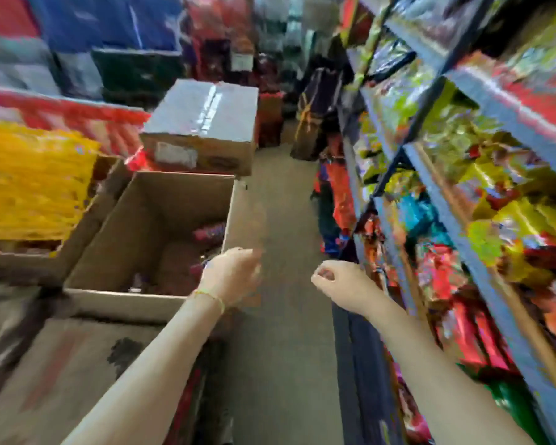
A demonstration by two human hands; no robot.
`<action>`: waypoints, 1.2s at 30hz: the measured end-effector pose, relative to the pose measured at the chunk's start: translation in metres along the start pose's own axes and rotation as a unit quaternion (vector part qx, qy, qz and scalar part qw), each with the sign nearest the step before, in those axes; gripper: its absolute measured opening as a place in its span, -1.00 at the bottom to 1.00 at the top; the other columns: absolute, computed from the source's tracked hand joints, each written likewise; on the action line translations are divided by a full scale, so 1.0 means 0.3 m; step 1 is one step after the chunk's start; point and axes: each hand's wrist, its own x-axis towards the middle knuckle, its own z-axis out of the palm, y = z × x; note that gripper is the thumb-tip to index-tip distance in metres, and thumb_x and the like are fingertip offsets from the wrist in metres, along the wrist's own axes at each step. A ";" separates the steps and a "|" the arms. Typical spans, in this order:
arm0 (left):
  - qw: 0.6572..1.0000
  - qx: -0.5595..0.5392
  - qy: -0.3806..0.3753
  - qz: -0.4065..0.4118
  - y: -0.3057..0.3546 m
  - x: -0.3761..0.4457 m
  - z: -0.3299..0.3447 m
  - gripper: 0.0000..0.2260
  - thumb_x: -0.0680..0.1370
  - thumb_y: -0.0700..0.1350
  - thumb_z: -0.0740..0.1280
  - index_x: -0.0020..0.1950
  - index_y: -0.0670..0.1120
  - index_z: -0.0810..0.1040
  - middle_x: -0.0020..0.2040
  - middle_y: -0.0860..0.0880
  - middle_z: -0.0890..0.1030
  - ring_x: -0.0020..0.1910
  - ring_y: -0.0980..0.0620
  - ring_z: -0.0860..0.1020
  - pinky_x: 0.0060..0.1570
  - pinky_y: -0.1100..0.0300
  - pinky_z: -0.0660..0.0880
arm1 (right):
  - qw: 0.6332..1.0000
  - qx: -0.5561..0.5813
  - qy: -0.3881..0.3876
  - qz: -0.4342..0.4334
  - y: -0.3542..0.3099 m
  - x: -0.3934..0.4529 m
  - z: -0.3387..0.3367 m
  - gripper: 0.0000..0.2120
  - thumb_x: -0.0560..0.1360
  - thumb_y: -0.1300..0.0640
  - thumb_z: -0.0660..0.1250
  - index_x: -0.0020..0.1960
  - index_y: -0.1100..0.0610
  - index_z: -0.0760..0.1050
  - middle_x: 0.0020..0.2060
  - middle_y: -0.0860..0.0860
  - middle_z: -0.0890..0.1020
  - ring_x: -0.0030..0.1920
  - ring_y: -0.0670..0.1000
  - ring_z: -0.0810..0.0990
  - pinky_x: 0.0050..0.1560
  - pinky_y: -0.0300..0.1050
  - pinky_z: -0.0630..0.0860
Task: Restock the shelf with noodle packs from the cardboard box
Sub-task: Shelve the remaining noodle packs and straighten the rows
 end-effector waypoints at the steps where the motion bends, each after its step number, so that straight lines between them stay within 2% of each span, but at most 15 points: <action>1: 0.998 -0.019 0.040 -0.038 -0.103 0.002 -0.012 -0.83 0.54 0.03 0.34 0.03 0.00 0.64 -0.08 -0.09 0.62 -0.04 -0.15 0.62 -0.13 0.04 0.55 | 1.000 0.010 -0.011 -0.018 -0.073 0.079 0.045 -0.87 0.55 0.06 0.31 -0.09 0.07 0.60 -0.10 0.01 0.65 0.00 0.04 0.59 0.01 -0.10 0.47; 4: 0.988 -0.021 0.066 -0.138 -0.375 0.044 -0.027 -0.82 0.57 0.00 0.29 0.01 -0.02 0.65 -0.07 -0.09 0.60 -0.01 -0.16 0.61 -0.09 0.03 0.52 | 0.996 0.023 -0.030 -0.082 -0.283 0.309 0.179 -0.82 0.60 0.04 0.26 0.03 0.07 0.61 -0.01 -0.02 0.62 0.01 0.00 0.56 0.00 -0.11 0.49; 7: 0.980 -0.026 0.011 -0.196 -0.600 0.113 -0.005 -0.80 0.58 -0.01 0.26 0.07 -0.01 0.64 0.02 -0.09 0.62 0.06 -0.15 0.60 -0.01 0.04 0.51 | 0.991 0.031 -0.031 -0.123 -0.451 0.512 0.319 -0.85 0.60 0.08 0.27 0.01 0.07 0.61 -0.05 -0.02 0.62 -0.03 -0.02 0.55 0.01 -0.11 0.49; 9: 0.978 -0.021 -0.044 -0.204 -0.715 0.165 0.023 -0.78 0.60 0.01 0.24 0.12 0.00 0.62 0.08 -0.09 0.62 0.11 -0.14 0.59 0.05 0.06 0.51 | 0.988 0.011 -0.048 -0.143 -0.532 0.631 0.407 -0.88 0.58 0.12 0.30 -0.01 0.08 0.61 -0.09 -0.04 0.60 -0.05 -0.02 0.54 -0.02 -0.13 0.46; 12: 0.971 -0.017 -0.139 -0.194 -0.828 0.250 0.065 -0.75 0.62 0.03 0.22 0.21 0.00 0.58 0.15 -0.08 0.63 0.15 -0.11 0.58 0.08 0.09 0.49 | 0.981 -0.074 -0.117 -0.133 -0.586 0.803 0.542 -0.86 0.56 0.10 0.31 0.08 0.09 0.58 -0.05 -0.03 0.57 0.00 0.02 0.56 -0.05 -0.16 0.42; 15: 0.956 -0.031 -0.211 -0.200 -0.897 0.319 0.117 -0.68 0.63 0.08 0.20 0.29 -0.02 0.52 0.24 -0.08 0.59 0.21 -0.11 0.55 0.09 0.08 0.48 | 0.961 -0.184 -0.184 -0.092 -0.595 0.948 0.669 -0.72 0.55 0.07 0.32 0.23 0.13 0.50 0.14 0.12 0.58 0.16 0.15 0.56 0.14 -0.03 0.52; 17: 0.947 -0.048 -0.238 -0.210 -0.930 0.343 0.151 -0.64 0.63 0.09 0.19 0.34 -0.05 0.48 0.30 -0.10 0.55 0.26 -0.12 0.52 0.11 0.07 0.47 | 0.939 -0.260 -0.216 -0.062 -0.595 1.015 0.747 -0.63 0.56 0.08 0.30 0.33 0.17 0.43 0.24 0.17 0.52 0.25 0.21 0.51 0.25 0.07 0.49; 20: 0.936 -0.100 -0.236 -0.241 -0.975 0.350 0.193 -0.65 0.62 0.05 0.21 0.35 -0.05 0.49 0.33 -0.12 0.53 0.28 -0.15 0.51 0.16 0.06 0.47 | 0.910 -0.338 -0.236 -0.040 -0.589 1.068 0.864 -0.50 0.55 0.05 0.30 0.44 0.16 0.31 0.35 0.17 0.41 0.37 0.23 0.38 0.36 0.21 0.35; 22: 0.933 -0.120 -0.220 -0.258 -0.999 0.347 0.206 -0.68 0.62 0.02 0.22 0.32 -0.07 0.52 0.30 -0.14 0.55 0.26 -0.16 0.52 0.12 0.08 0.46 | 0.888 -0.387 -0.246 -0.040 -0.574 1.085 0.940 -0.43 0.54 0.08 0.30 0.50 0.14 0.22 0.39 0.17 0.35 0.42 0.22 0.31 0.40 0.26 0.27; 27: 0.941 -0.143 -0.176 -0.252 -1.014 0.350 0.219 -0.74 0.60 0.02 0.21 0.20 -0.03 0.56 0.20 -0.10 0.60 0.16 -0.14 0.56 0.05 0.09 0.50 | 0.841 -0.501 -0.200 -0.036 -0.496 1.131 1.028 -0.58 0.60 0.12 0.19 0.46 0.08 0.31 0.37 0.14 0.45 0.40 0.21 0.36 0.43 0.30 0.14; 30: 0.944 -0.150 -0.169 -0.242 -1.005 0.361 0.222 -0.75 0.60 0.01 0.21 0.19 -0.04 0.56 0.19 -0.10 0.60 0.17 -0.15 0.55 -0.03 0.12 0.42 | 0.829 -0.522 -0.198 -0.044 -0.489 1.164 1.026 -0.64 0.60 0.16 0.18 0.39 0.08 0.43 0.29 0.10 0.53 0.33 0.17 0.45 0.38 0.22 0.23; 32: 0.943 -0.153 -0.161 -0.246 -1.006 0.366 0.219 -0.75 0.61 0.02 0.20 0.19 -0.04 0.55 0.19 -0.10 0.59 0.16 -0.15 0.54 -0.04 0.12 0.40 | 0.832 -0.518 -0.197 -0.037 -0.517 1.184 1.007 -0.64 0.56 0.13 0.27 0.35 0.08 0.47 0.25 0.10 0.54 0.30 0.16 0.47 0.32 0.14 0.30; 34: 0.943 -0.155 -0.156 -0.251 -1.011 0.368 0.214 -0.75 0.61 0.01 0.20 0.20 -0.04 0.55 0.19 -0.09 0.59 0.15 -0.14 0.54 -0.03 0.12 0.41 | 0.833 -0.522 -0.179 -0.029 -0.549 1.202 0.989 -0.58 0.54 0.09 0.33 0.39 0.10 0.44 0.35 0.14 0.42 0.38 0.19 0.37 0.32 0.14 0.32; 36: 0.942 -0.159 -0.152 -0.253 -1.015 0.368 0.209 -0.75 0.61 0.00 0.19 0.19 -0.05 0.55 0.16 -0.08 0.59 0.12 -0.12 0.55 -0.03 0.12 0.43 | 0.831 -0.539 -0.132 -0.039 -0.567 1.217 0.970 -0.59 0.56 0.10 0.30 0.40 0.11 0.43 0.46 0.19 0.25 0.46 0.23 0.21 0.32 0.17 0.31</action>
